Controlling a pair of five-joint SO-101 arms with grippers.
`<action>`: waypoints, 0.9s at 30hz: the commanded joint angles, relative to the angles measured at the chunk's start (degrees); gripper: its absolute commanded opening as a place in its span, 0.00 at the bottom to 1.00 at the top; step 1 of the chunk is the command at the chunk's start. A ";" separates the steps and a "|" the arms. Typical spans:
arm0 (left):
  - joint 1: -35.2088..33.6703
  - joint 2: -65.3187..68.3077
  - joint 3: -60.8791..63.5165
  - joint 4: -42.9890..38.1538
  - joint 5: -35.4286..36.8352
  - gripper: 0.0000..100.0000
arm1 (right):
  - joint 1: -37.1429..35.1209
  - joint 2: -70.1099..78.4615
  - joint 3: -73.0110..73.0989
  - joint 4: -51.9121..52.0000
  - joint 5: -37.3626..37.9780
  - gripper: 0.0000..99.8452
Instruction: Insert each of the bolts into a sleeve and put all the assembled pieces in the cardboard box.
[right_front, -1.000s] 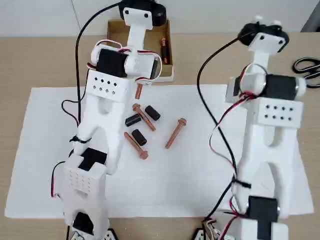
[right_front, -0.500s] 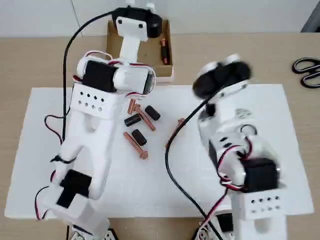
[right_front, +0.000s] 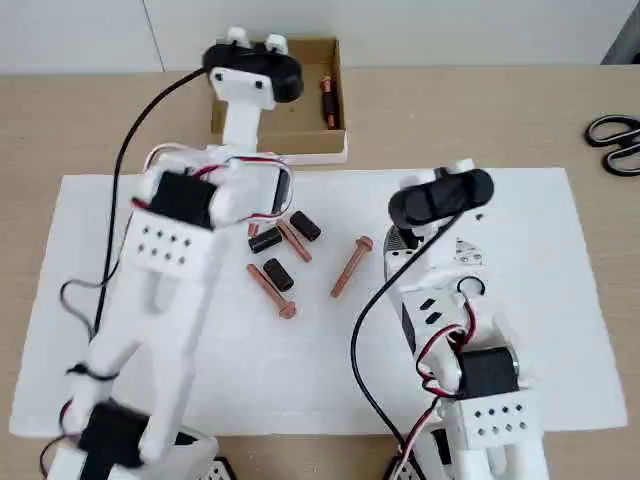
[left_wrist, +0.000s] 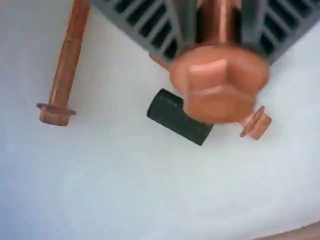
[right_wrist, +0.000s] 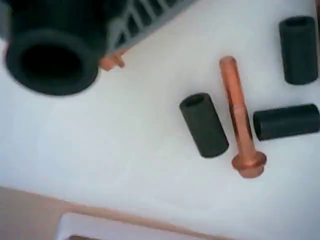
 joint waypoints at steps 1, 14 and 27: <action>-2.55 -9.05 8.48 -8.26 -0.18 0.01 | -0.31 -4.35 2.46 -5.93 -1.93 0.00; -4.04 -12.66 20.88 -8.88 -6.68 0.01 | -0.31 -15.78 13.80 -8.40 -9.67 0.00; -0.97 -37.63 49.36 -37.10 3.87 0.01 | -4.62 -37.85 32.44 -14.11 -7.21 0.00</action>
